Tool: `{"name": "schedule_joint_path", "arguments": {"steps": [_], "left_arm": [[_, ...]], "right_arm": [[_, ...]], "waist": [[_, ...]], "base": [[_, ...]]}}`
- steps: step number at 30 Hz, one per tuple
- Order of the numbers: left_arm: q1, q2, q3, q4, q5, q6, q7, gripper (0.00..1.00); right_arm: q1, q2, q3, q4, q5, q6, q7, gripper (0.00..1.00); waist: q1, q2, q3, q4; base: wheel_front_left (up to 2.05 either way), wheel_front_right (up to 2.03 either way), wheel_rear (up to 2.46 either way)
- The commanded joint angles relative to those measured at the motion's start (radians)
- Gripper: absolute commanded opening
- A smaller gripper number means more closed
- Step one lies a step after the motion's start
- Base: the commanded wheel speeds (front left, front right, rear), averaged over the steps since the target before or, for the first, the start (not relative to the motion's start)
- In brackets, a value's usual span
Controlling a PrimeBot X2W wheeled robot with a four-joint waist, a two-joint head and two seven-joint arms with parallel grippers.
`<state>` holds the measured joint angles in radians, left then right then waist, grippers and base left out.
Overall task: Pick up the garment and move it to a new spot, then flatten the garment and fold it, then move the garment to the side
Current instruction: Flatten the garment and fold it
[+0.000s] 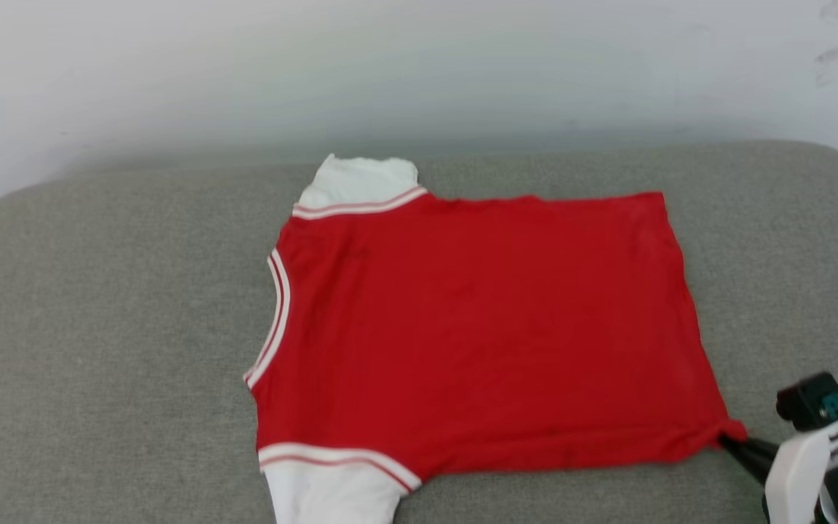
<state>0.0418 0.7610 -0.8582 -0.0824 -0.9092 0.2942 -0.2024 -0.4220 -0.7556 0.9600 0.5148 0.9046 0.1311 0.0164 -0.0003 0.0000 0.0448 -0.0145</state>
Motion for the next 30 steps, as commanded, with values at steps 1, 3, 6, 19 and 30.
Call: {"name": "schedule_joint_path", "arguments": {"steps": [1,3,6,19,30], "left_arm": [[0.017,-0.003,-0.003,-0.005,-0.006,0.006,-0.005,0.00],[0.053,-0.006,-0.017,-0.012,-0.019,0.009,-0.002,0.00],[0.095,-0.008,-0.035,-0.017,-0.031,0.012,0.003,0.00],[0.016,0.010,-0.025,0.001,0.032,-0.001,-0.006,0.00],[-0.260,0.003,0.041,0.048,0.100,-0.065,0.026,0.00]], "right_arm": [[0.031,-0.009,-0.007,-0.009,0.006,-0.001,0.006,0.00],[0.076,-0.019,-0.026,-0.026,0.010,-0.001,0.018,0.00],[0.140,-0.032,-0.056,-0.052,0.006,-0.001,0.036,0.00],[0.262,-0.004,-0.245,-0.142,-0.061,-0.001,0.096,0.00],[0.195,0.044,-0.441,-0.231,-0.143,-0.001,0.159,0.00]], "waist": [[0.0003,0.0000,-0.020,-0.003],[0.0003,0.0000,-0.035,-0.002],[0.0003,0.0000,-0.049,0.000],[0.0003,0.0000,-0.048,0.007],[0.0003,0.0000,0.028,-0.007]], "base": [[0.00,0.00,0.00],[0.00,0.00,0.00],[0.00,0.00,0.00],[0.00,0.00,0.00],[0.00,0.00,0.00]]}}
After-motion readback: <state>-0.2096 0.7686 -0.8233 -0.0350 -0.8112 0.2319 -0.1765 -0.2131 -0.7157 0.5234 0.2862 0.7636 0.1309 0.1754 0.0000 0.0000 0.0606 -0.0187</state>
